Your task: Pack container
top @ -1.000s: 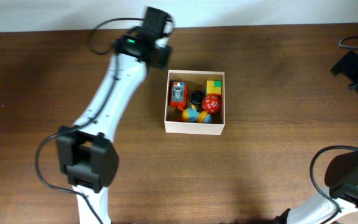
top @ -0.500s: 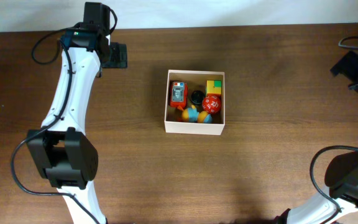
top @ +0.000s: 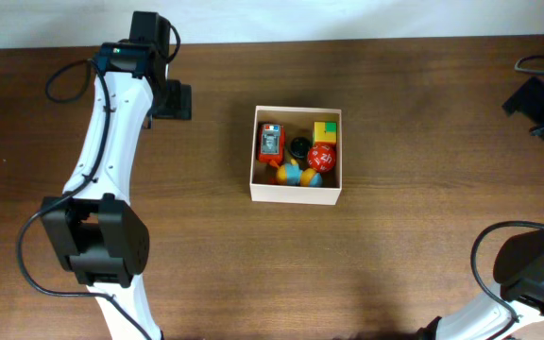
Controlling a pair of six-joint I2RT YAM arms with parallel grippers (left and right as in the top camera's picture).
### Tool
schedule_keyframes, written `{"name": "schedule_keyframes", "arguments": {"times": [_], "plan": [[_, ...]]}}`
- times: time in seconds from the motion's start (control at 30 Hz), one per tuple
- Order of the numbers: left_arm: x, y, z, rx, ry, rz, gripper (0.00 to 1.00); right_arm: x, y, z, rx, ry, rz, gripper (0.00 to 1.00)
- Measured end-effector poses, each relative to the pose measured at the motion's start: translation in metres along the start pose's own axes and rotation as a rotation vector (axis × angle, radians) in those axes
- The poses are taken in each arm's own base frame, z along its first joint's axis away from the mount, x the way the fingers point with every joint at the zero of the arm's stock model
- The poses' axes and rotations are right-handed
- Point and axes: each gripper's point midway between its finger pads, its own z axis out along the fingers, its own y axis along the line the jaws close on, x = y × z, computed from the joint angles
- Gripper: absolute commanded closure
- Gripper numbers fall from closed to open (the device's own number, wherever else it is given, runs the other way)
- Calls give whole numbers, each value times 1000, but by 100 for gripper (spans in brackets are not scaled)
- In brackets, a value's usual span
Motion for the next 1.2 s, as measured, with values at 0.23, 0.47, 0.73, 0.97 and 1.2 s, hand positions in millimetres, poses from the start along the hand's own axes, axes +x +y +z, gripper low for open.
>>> {"name": "schedule_keyframes", "arguments": {"times": [0.23,0.47,0.73,0.97,1.2], "plan": [[-9,35,-38,-32,-99,-69,1,0,0,0,0,0,0,1],[-19,112,-222,-3,-611,-268,1,0,0,0,0,0,-1,1],[18,143,-369,44,-1103,-345,1,0,0,0,0,0,0,1],[52,125,-336,78,-1254,-333,1,0,0,0,0,0,0,1],[93,84,-219,149,-1222,-281,1,0,0,0,0,0,0,1]]}}
